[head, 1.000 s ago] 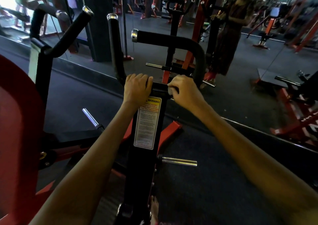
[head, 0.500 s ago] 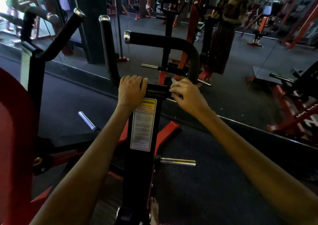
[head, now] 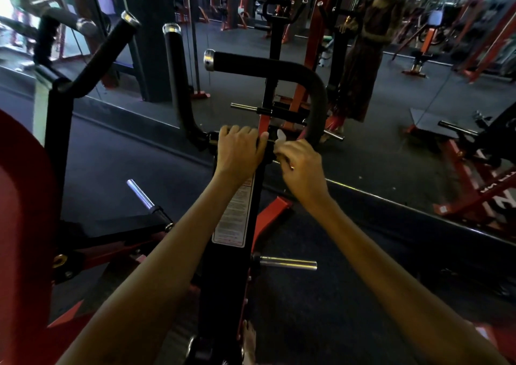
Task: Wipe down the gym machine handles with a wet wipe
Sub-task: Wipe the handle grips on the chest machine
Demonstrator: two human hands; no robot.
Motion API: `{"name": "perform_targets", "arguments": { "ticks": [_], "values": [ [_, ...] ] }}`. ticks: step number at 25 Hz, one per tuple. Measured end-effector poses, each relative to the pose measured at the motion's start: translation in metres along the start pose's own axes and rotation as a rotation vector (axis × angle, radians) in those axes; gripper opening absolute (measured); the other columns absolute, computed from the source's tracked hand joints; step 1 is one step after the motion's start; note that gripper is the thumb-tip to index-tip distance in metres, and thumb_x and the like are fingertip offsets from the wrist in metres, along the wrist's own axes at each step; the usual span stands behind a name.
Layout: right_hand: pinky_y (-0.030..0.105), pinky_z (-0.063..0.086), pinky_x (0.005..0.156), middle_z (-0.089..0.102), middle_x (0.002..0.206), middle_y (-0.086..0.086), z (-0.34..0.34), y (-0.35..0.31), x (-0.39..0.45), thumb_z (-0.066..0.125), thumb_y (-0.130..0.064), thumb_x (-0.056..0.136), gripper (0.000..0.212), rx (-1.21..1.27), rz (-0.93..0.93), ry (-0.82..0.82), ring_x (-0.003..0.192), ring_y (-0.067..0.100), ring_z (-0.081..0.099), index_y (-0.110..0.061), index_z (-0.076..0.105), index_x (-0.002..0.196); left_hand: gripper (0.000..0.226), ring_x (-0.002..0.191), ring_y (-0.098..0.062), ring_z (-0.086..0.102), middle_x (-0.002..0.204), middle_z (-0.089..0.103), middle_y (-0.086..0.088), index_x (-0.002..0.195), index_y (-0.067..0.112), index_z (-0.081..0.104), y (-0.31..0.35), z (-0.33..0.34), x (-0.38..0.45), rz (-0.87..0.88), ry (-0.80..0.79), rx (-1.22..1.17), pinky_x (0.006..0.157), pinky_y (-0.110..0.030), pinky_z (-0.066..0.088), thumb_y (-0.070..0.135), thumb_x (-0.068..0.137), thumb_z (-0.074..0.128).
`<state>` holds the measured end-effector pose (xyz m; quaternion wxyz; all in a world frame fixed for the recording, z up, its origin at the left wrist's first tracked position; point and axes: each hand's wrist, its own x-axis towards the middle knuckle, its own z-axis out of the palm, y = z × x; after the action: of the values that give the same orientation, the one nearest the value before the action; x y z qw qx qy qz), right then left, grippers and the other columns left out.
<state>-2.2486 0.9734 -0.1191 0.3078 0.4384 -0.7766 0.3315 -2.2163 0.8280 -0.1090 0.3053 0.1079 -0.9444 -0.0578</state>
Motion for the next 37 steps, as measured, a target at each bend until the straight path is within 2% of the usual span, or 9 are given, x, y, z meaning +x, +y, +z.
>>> {"name": "perform_targets", "arguments": {
  "ticks": [3, 6, 8, 11, 17, 22, 25, 29, 37],
  "values": [
    [0.023, 0.048, 0.073, 0.065, 0.085, 0.011, -0.013, 0.021, -0.016, 0.064, 0.006, 0.076, 0.010, -0.047, 0.010, 0.005, 0.079, 0.023, 0.060, 0.000, 0.068, 0.083, 0.045, 0.080, -0.026, 0.060, 0.082, 0.067, -0.007, 0.079, 0.010, 0.065, -0.001, 0.006, -0.004, -0.011, 0.092, -0.025, 0.087, -0.040, 0.036, 0.034, 0.098, 0.032],
    [0.023, 0.050, 0.066, 0.063, 0.077, 0.010, -0.015, 0.029, -0.027, 0.067, 0.006, 0.074, 0.005, 0.061, 0.199, 0.214, 0.071, 0.018, 0.061, 0.001, 0.065, 0.074, 0.044, 0.076, -0.025, 0.060, 0.078, 0.067, -0.006, 0.075, 0.010, 0.064, 0.000, 0.006, -0.004, -0.006, 0.126, -0.037, 0.086, -0.039, 0.037, 0.034, 0.098, 0.034],
    [0.022, 0.054, 0.065, 0.065, 0.074, 0.008, -0.012, 0.021, -0.022, 0.066, 0.005, 0.077, 0.005, 0.446, 0.638, 0.381, 0.067, 0.012, 0.064, 0.004, 0.063, 0.081, 0.046, 0.072, -0.024, 0.059, 0.074, 0.066, -0.005, 0.072, 0.011, 0.063, 0.001, 0.006, -0.004, -0.008, 0.157, -0.037, 0.083, -0.039, 0.038, 0.035, 0.096, 0.031],
    [0.022, 0.057, 0.064, 0.064, 0.074, 0.010, 0.002, -0.003, -0.013, 0.054, 0.008, 0.086, 0.008, 1.297, 1.245, 0.382, 0.061, 0.010, 0.066, 0.001, 0.058, 0.087, 0.047, 0.068, -0.024, 0.058, 0.070, 0.064, -0.005, 0.069, 0.011, 0.061, 0.000, 0.008, -0.005, -0.015, 0.176, -0.051, 0.082, -0.039, 0.039, 0.036, 0.095, 0.030],
    [0.022, 0.057, 0.061, 0.068, 0.060, 0.007, 0.002, -0.005, -0.007, 0.048, 0.006, 0.090, 0.015, 1.579, 1.458, 0.266, 0.057, 0.012, 0.067, 0.001, 0.059, 0.083, 0.048, 0.068, -0.026, 0.058, 0.069, 0.064, -0.005, 0.069, 0.011, 0.061, -0.001, 0.011, -0.004, -0.012, 0.189, -0.043, 0.082, -0.041, 0.040, 0.036, 0.095, 0.030],
    [0.024, 0.056, 0.067, 0.069, 0.070, 0.010, 0.001, -0.006, -0.010, 0.050, 0.005, 0.090, 0.013, 1.609, 1.460, 0.223, 0.068, 0.016, 0.067, 0.001, 0.061, 0.085, 0.049, 0.068, -0.024, 0.057, 0.069, 0.064, -0.004, 0.069, 0.012, 0.061, -0.002, 0.012, -0.004, -0.018, 0.201, -0.046, 0.083, -0.040, 0.039, 0.037, 0.095, 0.028],
    [0.024, 0.058, 0.064, 0.064, 0.076, 0.011, -0.016, 0.013, -0.003, 0.056, 0.005, 0.085, 0.007, 1.529, 1.418, 0.370, 0.067, 0.014, 0.065, 0.002, 0.061, 0.088, 0.050, 0.069, -0.023, 0.057, 0.070, 0.064, -0.004, 0.069, 0.012, 0.061, -0.002, 0.013, -0.003, -0.022, 0.183, -0.050, 0.083, -0.039, 0.038, 0.038, 0.095, 0.027],
    [0.029, 0.055, 0.081, 0.068, 0.094, 0.013, -0.040, 0.042, 0.021, 0.065, -0.004, 0.082, 0.019, 1.039, 1.061, 0.390, 0.085, 0.016, 0.066, 0.001, 0.065, 0.101, 0.047, 0.064, -0.018, 0.050, 0.067, 0.060, -0.002, 0.066, 0.014, 0.057, -0.003, 0.015, -0.002, -0.025, 0.214, -0.035, 0.079, -0.038, 0.039, 0.037, 0.095, 0.029],
    [0.030, 0.057, 0.069, 0.065, 0.086, 0.014, -0.010, 0.033, -0.002, 0.065, -0.008, 0.083, 0.007, 0.450, 0.447, 0.412, 0.074, 0.018, 0.067, -0.004, 0.064, 0.088, 0.046, 0.067, -0.020, 0.053, 0.068, 0.060, -0.003, 0.067, 0.015, 0.056, -0.002, 0.017, -0.003, -0.018, 0.204, -0.027, 0.080, -0.038, 0.036, 0.038, 0.095, 0.028]
  ]
}}
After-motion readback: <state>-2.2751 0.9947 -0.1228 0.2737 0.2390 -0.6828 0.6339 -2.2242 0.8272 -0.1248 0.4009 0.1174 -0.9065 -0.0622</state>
